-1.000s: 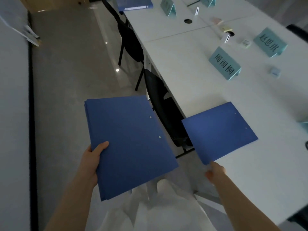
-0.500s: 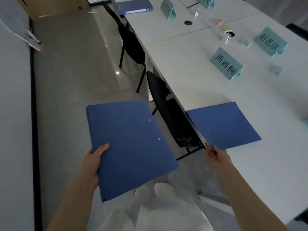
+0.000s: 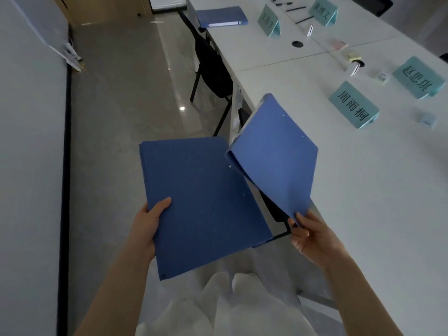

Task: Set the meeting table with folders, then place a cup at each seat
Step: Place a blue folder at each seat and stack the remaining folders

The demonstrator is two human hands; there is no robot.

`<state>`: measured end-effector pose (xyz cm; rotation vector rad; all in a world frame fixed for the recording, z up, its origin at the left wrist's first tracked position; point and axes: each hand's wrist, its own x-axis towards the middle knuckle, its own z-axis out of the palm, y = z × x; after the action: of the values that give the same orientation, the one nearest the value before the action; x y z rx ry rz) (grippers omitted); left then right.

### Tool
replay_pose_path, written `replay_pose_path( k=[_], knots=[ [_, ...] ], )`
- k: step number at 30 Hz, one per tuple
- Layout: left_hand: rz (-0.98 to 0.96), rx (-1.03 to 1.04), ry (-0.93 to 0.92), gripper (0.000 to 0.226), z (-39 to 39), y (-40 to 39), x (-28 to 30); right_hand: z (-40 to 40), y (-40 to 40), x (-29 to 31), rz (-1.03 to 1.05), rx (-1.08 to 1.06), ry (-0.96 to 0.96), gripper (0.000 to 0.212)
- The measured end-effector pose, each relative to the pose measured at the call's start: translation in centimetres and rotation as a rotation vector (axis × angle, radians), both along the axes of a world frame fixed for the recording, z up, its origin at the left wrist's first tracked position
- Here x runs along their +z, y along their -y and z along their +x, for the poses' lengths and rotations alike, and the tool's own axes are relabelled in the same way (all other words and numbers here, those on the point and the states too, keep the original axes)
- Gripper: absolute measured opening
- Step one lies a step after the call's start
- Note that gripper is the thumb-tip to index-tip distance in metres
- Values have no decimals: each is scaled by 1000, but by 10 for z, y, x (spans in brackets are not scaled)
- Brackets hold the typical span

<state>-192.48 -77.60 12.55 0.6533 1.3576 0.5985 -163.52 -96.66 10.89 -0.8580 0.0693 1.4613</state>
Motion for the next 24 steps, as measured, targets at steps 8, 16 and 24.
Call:
replay_pose_path(
  k=[8,16,24],
  knots=[
    [20,-12,14,41,-26,-32,2,-26,-44,14,-99,477,359,46],
    [45,9,20,69,-14,-87,7,-11,-127,27,-111,731,595,75],
    [61,48,12,22,28,-192,17,33,-270,38,-198,1063,1129,19]
  ],
)
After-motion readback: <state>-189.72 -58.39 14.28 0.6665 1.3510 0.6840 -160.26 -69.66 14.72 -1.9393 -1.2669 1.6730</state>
